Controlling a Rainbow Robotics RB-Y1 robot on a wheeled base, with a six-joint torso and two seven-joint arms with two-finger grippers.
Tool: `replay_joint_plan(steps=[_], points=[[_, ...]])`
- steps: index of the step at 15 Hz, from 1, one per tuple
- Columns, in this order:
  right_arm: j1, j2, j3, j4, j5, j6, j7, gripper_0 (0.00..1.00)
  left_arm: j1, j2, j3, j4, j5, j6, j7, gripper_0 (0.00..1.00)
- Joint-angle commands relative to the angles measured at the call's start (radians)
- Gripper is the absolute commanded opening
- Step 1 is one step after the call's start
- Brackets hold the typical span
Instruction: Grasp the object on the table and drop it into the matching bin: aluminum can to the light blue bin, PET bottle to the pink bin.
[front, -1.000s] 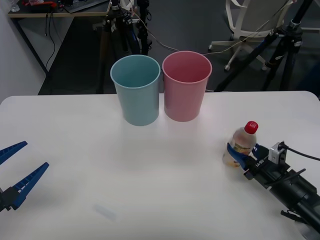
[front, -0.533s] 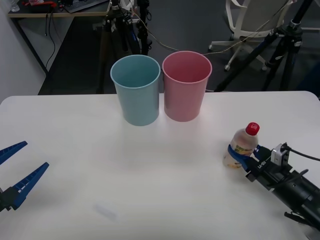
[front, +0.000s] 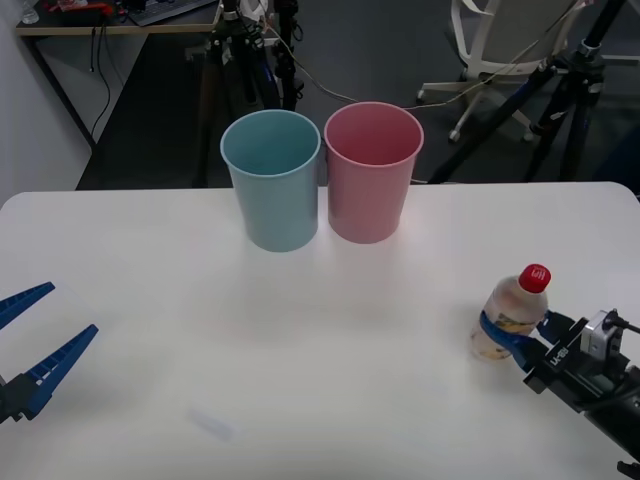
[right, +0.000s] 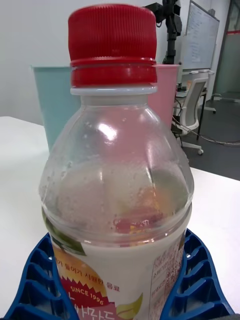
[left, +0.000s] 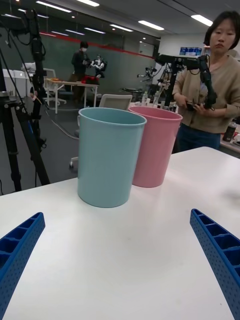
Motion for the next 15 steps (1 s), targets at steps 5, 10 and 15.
replay_joint_plan(steps=[5, 10, 15], points=[[0.183, -0.217, 0.050, -0.385, -0.189, 0.235, -0.051, 0.00, 0.000, 0.000, 0.000, 0.000, 0.000, 0.000, 0.000, 1.00], [0.224, -0.421, 0.047, -0.574, -0.395, 0.361, -0.072, 0.00, 0.000, 0.000, 0.000, 0.000, 0.000, 0.000, 0.000, 1.00], [0.227, -0.580, 0.014, -0.712, -0.560, 0.490, -0.090, 0.00, 0.000, 0.000, 0.000, 0.000, 0.000, 0.000, 0.000, 1.00]])
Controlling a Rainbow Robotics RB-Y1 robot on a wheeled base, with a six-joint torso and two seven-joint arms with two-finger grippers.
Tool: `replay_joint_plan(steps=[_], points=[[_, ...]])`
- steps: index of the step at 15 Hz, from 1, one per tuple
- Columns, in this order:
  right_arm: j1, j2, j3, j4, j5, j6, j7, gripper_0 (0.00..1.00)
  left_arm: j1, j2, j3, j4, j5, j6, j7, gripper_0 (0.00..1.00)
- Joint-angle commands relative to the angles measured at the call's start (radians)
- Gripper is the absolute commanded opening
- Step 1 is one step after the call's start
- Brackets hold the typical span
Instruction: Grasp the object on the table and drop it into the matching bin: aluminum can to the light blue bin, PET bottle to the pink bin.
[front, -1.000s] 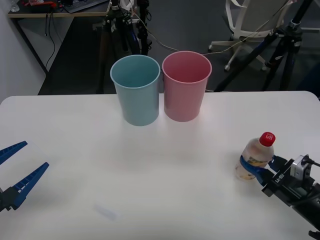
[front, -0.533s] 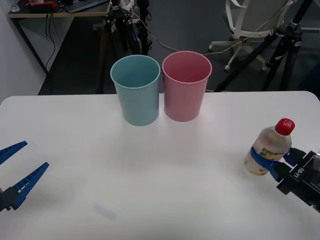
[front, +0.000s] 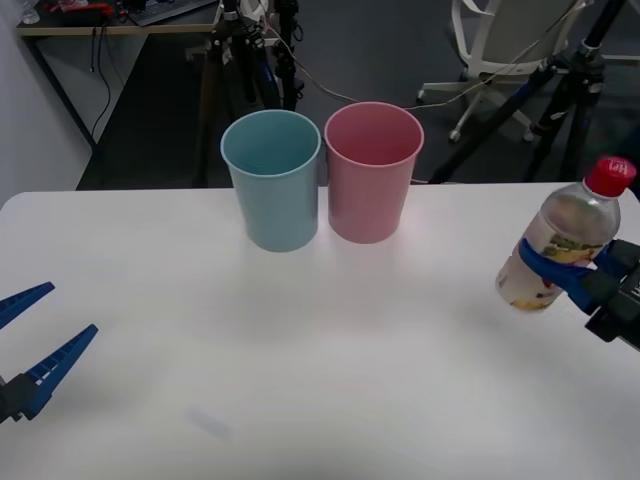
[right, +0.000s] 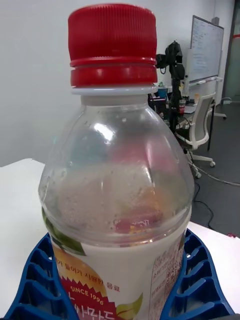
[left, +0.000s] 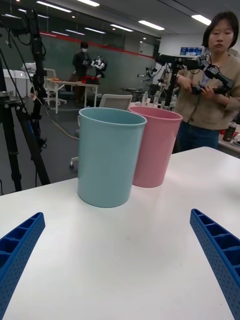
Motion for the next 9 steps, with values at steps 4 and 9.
replay_joint_plan(steps=[4, 9], points=[[-0.015, -0.125, -0.038, -0.140, -0.131, 0.143, -0.023, 0.00, 0.000, 0.000, 0.000, 0.000, 0.000, 0.000, 0.000, 1.00], [-0.182, -0.183, 0.012, -0.181, -0.201, 0.256, -0.053, 0.00, 0.000, 0.000, 0.000, 0.000, 0.000, 0.000, 0.000, 1.00]])
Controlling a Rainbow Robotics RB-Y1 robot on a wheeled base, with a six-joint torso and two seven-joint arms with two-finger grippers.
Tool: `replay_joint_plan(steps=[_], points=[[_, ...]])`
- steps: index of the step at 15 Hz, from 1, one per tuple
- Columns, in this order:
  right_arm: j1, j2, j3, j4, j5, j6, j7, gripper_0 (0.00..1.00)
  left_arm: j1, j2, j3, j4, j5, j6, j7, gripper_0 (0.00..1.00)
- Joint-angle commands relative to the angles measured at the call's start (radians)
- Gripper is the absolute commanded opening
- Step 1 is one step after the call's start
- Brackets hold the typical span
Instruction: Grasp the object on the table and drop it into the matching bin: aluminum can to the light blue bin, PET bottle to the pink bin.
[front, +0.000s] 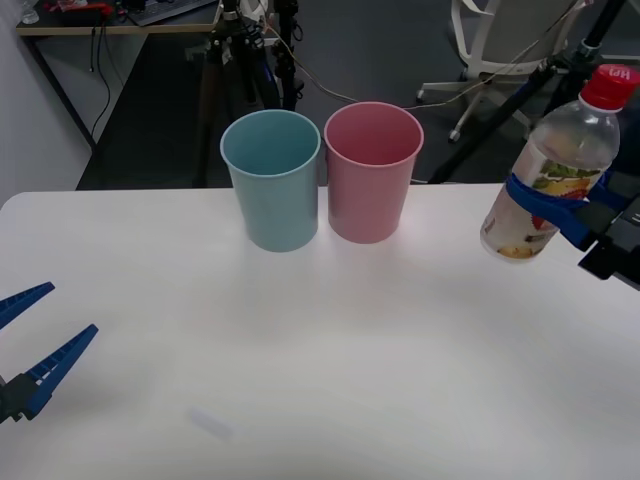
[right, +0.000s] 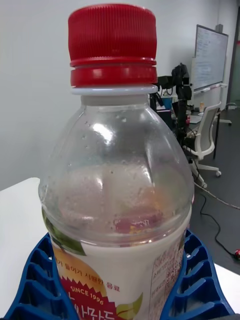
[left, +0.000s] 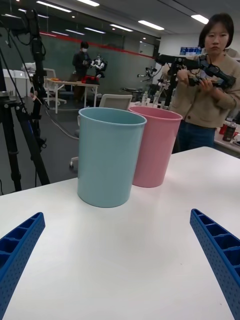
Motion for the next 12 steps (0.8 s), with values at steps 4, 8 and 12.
replay_joint_plan(steps=[4, 8, 12], points=[[-0.294, -0.051, 0.179, 0.045, -0.068, 0.109, -0.026, 0.00, 0.000, 0.000, 0.000, 0.000, 0.000, 0.000, 0.000, 1.00], [-0.648, -0.032, 0.438, 0.226, -0.083, 0.137, -0.053, 0.00, 0.000, 0.000, 0.000, 0.000, 0.000, 0.000, 0.000, 1.00], [-0.933, 0.051, 0.643, 0.441, -0.083, 0.137, -0.070, 0.00, 0.000, 0.000, 0.000, 0.000, 0.000, 0.000, 0.000, 1.00]])
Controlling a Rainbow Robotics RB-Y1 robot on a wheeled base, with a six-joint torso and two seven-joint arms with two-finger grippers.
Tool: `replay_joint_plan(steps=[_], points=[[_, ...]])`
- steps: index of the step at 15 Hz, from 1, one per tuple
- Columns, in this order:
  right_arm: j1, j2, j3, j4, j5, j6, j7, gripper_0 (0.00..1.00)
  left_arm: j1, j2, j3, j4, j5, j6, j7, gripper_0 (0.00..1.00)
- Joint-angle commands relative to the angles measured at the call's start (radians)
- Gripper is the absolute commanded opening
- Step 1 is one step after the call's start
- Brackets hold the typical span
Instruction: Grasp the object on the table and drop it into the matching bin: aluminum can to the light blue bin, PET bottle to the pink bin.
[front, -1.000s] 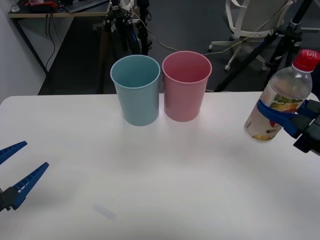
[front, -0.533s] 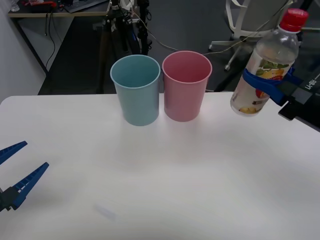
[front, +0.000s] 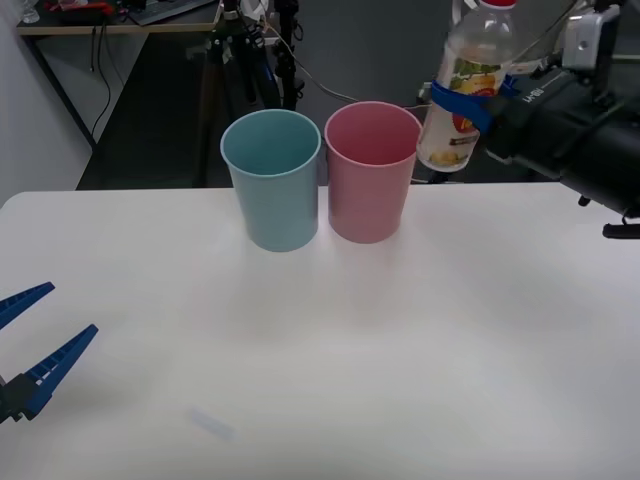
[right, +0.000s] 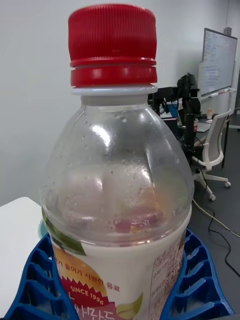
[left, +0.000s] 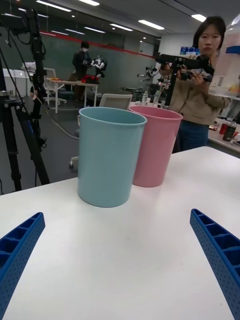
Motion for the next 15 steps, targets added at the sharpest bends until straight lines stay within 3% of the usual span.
replay_joint_plan(steps=[1, 6, 10, 15], points=[[-0.171, 0.072, 0.117, 0.153, 0.002, 0.000, -0.011, 0.00, 0.000, 0.000, 0.000, 0.000, 0.000, 0.000, 0.000, 1.00], [-0.381, 0.211, 0.266, 0.395, 0.008, 0.000, -0.026, 0.00, 0.000, 0.000, 0.000, 0.000, 0.000, 0.000, 0.000, 1.00], [-0.434, 0.326, 0.270, 0.533, 0.026, 0.000, -0.026, 0.00, 0.000, 0.000, 0.000, 0.000, 0.000, 0.000, 0.000, 1.00], [-0.450, 0.378, 0.270, 0.605, 0.052, 0.000, -0.010, 0.00, 0.000, 0.000, 0.000, 0.000, 0.000, 0.000, 0.000, 1.00]])
